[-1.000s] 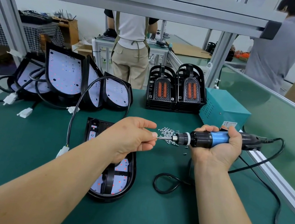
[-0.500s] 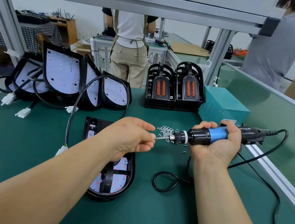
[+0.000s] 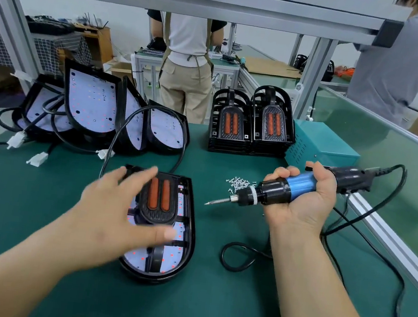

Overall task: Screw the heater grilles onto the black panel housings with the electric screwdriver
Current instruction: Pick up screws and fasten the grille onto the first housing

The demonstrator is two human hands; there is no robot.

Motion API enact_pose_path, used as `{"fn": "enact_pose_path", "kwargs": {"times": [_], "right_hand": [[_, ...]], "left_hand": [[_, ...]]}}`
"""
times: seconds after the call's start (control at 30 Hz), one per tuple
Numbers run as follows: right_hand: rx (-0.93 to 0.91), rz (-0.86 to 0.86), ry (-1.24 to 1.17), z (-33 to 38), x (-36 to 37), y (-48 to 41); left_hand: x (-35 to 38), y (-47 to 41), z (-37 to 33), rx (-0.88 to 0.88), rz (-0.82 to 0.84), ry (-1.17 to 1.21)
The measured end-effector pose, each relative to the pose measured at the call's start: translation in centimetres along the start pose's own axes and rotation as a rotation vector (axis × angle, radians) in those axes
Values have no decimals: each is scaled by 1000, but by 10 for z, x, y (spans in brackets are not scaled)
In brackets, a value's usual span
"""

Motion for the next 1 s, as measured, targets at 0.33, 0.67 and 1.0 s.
{"fn": "enact_pose_path", "kwargs": {"times": [0.33, 0.67, 1.0], "right_hand": [[24, 365, 243, -30, 25, 32], [-53, 338, 313, -33, 29, 38], [-61, 379, 348, -31, 33, 39]], "left_hand": [[35, -4, 13, -10, 30, 45], [36, -18, 14, 67, 46, 97], [37, -19, 14, 65, 51, 94]]}}
Point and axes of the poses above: each hand's wrist, its own y-axis away from the middle knuckle, its own x-axis out of the palm, z = x × y, the point moved 5 cm from there along -y, towards the middle knuckle, and after that the axes turned 6 degrees about -x, right-handed, at the moved point
